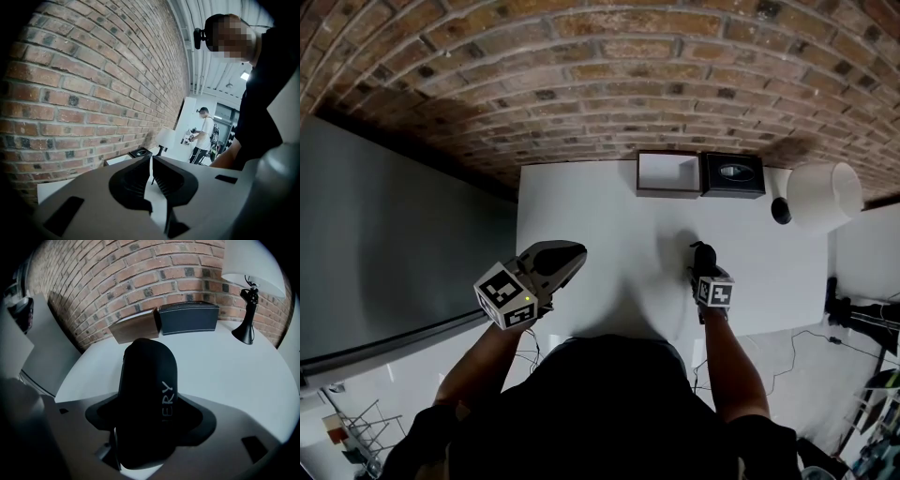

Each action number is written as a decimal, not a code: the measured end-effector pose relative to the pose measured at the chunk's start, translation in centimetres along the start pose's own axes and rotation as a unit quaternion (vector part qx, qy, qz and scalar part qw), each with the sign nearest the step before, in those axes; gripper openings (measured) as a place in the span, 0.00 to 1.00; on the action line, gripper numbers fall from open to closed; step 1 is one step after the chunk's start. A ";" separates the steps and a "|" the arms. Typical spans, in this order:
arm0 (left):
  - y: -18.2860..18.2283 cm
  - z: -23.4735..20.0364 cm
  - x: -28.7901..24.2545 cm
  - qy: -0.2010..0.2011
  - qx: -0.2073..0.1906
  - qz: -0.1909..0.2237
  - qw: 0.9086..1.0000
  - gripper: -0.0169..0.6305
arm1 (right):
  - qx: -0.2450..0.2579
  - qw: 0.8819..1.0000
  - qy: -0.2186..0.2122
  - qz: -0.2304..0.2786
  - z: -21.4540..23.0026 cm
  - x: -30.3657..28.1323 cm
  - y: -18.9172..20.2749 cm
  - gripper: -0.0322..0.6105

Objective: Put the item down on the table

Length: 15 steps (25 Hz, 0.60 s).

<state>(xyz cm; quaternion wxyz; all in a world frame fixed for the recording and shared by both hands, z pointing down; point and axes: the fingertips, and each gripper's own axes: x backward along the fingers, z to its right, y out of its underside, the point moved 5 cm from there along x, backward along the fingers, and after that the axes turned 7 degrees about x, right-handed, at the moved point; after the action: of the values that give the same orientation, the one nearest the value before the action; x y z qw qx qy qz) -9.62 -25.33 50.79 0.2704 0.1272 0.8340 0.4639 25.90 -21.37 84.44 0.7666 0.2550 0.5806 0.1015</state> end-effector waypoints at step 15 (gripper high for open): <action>1.1 -0.2 -0.2 -0.004 0.010 -0.005 1.000 0.08 | 0.021 0.999 0.021 -0.022 0.0 -2.3 0.2 0.58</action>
<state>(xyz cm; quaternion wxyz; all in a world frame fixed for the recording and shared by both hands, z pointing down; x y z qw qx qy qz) -9.58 -24.99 51.89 0.2748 0.1271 0.8380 0.4539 25.19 -22.20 86.46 0.7507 0.2561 0.6041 0.0774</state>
